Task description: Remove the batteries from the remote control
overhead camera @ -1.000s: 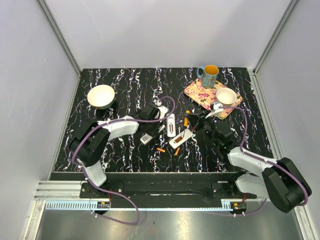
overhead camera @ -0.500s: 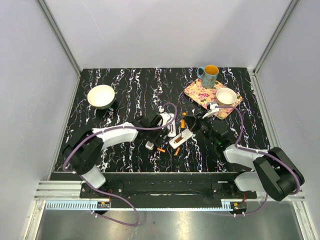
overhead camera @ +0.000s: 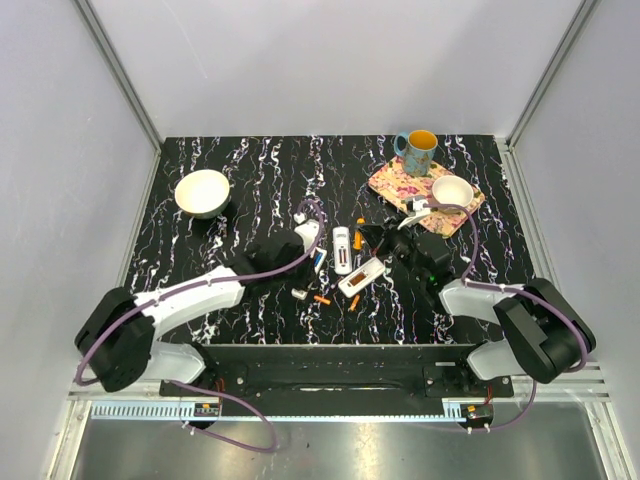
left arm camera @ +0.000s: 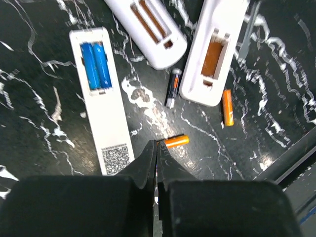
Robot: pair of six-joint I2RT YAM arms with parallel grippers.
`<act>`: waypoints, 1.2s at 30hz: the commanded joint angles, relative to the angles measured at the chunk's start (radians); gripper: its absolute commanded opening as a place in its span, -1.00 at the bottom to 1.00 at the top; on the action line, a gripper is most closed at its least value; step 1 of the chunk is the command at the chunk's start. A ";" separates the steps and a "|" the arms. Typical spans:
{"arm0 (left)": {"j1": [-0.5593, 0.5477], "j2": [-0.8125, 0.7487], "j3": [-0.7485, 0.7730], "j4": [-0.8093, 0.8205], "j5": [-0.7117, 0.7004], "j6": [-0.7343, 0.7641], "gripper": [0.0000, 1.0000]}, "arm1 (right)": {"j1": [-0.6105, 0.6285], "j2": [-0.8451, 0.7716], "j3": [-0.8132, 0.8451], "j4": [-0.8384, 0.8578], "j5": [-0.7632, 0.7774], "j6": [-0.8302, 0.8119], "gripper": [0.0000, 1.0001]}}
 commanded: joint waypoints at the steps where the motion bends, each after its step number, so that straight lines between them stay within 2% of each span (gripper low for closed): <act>1: -0.018 0.084 -0.032 0.105 0.016 -0.103 -1.00 | 0.014 0.020 0.052 0.077 -0.016 0.016 -1.00; 4: -0.022 0.147 -0.037 0.140 0.002 -0.144 -1.00 | 0.017 0.017 0.055 0.074 -0.014 0.016 -1.00; 12: -0.022 0.275 0.005 0.073 -0.098 -0.175 -1.00 | 0.015 0.005 0.049 0.063 -0.005 0.004 -1.00; 22: -0.016 0.280 0.001 0.027 -0.208 -0.184 -1.00 | 0.017 0.068 0.054 0.106 -0.023 0.028 -1.00; 36: 0.010 0.268 -0.012 0.028 -0.204 -0.152 -1.00 | 0.032 0.143 0.092 0.134 -0.034 0.033 -1.00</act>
